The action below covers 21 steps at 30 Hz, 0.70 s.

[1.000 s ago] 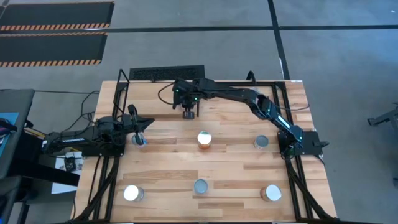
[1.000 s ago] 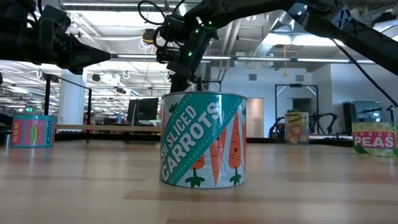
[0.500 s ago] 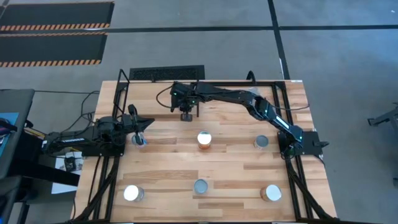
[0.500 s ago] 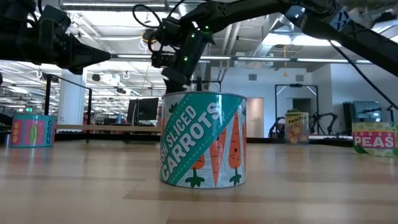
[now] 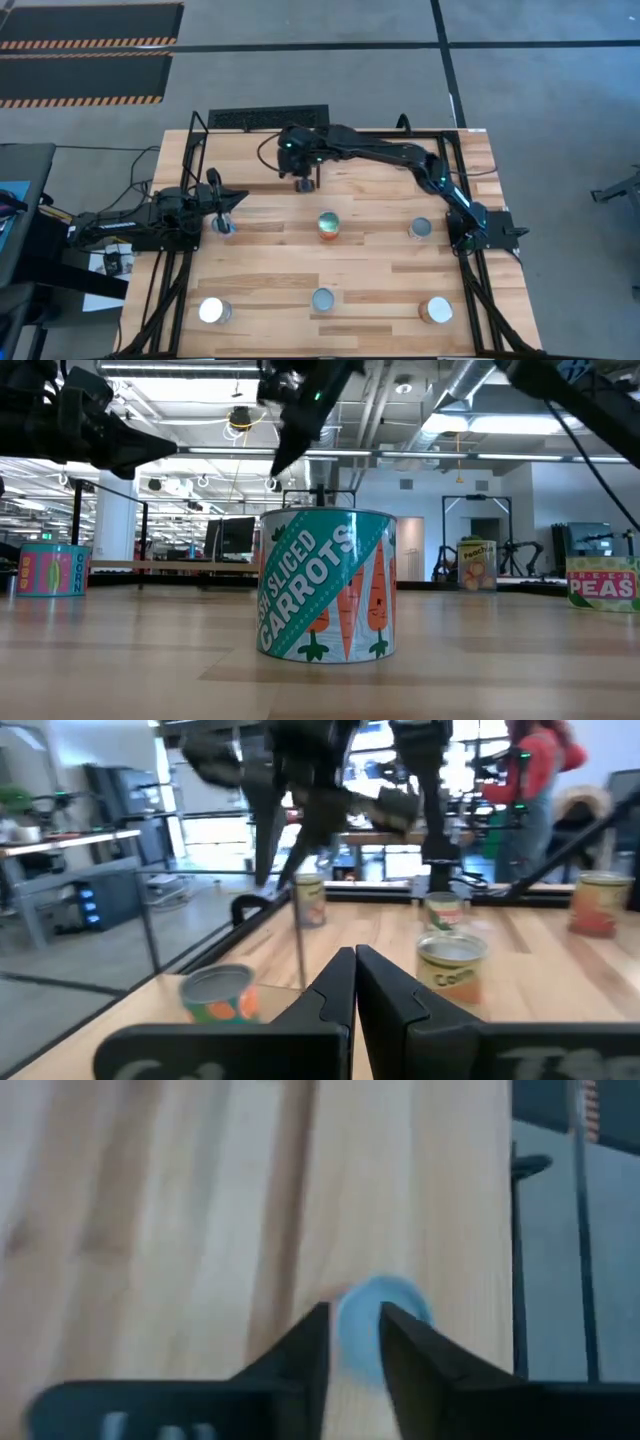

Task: Pick and place cans onto a shelf
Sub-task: Put the top canned corn on the shelf

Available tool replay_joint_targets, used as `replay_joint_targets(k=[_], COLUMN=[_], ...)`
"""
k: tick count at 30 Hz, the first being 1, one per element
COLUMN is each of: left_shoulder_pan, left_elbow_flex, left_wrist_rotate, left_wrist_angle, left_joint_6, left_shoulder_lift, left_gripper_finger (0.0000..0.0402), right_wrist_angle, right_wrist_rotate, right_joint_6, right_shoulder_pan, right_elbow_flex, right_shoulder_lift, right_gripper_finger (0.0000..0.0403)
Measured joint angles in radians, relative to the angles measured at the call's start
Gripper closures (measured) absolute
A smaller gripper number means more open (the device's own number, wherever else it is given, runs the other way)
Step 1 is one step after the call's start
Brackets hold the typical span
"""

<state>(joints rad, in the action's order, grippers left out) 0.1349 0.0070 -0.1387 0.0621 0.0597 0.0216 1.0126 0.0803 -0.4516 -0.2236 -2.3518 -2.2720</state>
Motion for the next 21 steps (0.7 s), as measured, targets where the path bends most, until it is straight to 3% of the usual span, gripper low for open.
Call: replay_joint_targets(k=[4, 9, 15, 21], left_shoulder_pan=[0.0, 0.0, 0.0, 0.0], left_elbow_flex=[0.0, 0.0, 0.0, 0.007], left_wrist_rotate=[0.07, 0.073, 0.073, 0.073], left_wrist_angle=[0.024, 0.035, 0.053, 0.063], left_joint_6=[-0.007, -0.02, -0.018, -0.018], left_shoulder_lift=[0.004, 0.025, 0.075, 0.123], left_gripper_finger=[0.0401, 0.0401, 0.0401, 0.0401], right_wrist_angle=[0.134, 0.117, -0.333, -0.882], right_wrist_rotate=[-0.038, -0.17, -0.266, -0.266], right_joint_6=[0.001, 0.036, 0.06, 0.157], right_shoulder_pan=[0.026, 0.031, 0.062, 0.114], right_elbow_flex=[0.0, 0.128, 0.567, 1.052], right_shoulder_lift=[0.076, 0.191, 0.396, 0.622], right_gripper_finger=[0.0391, 0.0396, 0.0399, 0.0399])
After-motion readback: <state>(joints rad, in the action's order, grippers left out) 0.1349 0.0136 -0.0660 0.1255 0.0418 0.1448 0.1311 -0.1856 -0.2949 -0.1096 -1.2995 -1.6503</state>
